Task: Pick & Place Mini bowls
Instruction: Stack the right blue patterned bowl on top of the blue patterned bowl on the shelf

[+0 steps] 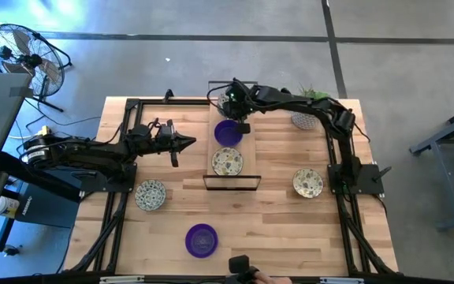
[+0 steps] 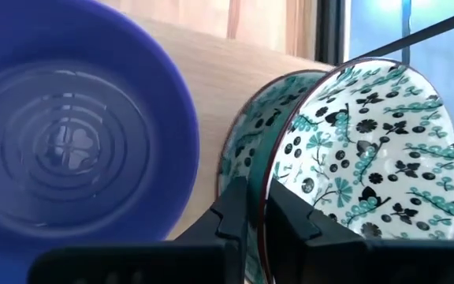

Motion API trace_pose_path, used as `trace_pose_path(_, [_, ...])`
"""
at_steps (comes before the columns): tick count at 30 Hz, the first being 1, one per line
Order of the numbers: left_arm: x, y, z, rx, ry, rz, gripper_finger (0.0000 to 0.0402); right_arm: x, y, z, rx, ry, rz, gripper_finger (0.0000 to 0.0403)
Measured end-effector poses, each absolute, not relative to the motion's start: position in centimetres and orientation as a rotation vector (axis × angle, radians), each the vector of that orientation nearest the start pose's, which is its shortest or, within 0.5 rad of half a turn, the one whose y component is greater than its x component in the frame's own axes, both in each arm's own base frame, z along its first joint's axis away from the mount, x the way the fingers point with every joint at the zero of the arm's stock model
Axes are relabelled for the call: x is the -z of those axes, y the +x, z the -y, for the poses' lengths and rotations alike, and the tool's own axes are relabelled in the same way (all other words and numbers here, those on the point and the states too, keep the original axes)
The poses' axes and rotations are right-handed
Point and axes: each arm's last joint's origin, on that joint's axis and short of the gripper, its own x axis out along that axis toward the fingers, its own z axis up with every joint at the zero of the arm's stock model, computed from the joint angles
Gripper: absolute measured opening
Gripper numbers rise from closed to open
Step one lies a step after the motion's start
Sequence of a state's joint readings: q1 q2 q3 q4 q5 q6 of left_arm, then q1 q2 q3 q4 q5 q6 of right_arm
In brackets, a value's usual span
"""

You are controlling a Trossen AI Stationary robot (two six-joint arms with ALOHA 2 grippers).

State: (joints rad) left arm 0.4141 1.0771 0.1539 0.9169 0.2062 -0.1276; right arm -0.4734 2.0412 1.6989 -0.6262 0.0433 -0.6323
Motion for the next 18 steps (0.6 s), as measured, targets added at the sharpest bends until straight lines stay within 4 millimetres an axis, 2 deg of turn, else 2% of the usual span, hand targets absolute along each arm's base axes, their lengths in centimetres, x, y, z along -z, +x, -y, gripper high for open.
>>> trace_pose_path(9, [-17.62,17.32,-6.97,-0.208,-0.129,0.007,0.0,-22.99,39.75,20.56,0.164,-0.367,-1.064,0.0027])
trace_pose_path(18, [-17.61,17.32,-6.98,-0.211,-0.129,0.007,0.0,-23.1,39.89,20.53,0.176,-0.373,-1.052,0.0095])
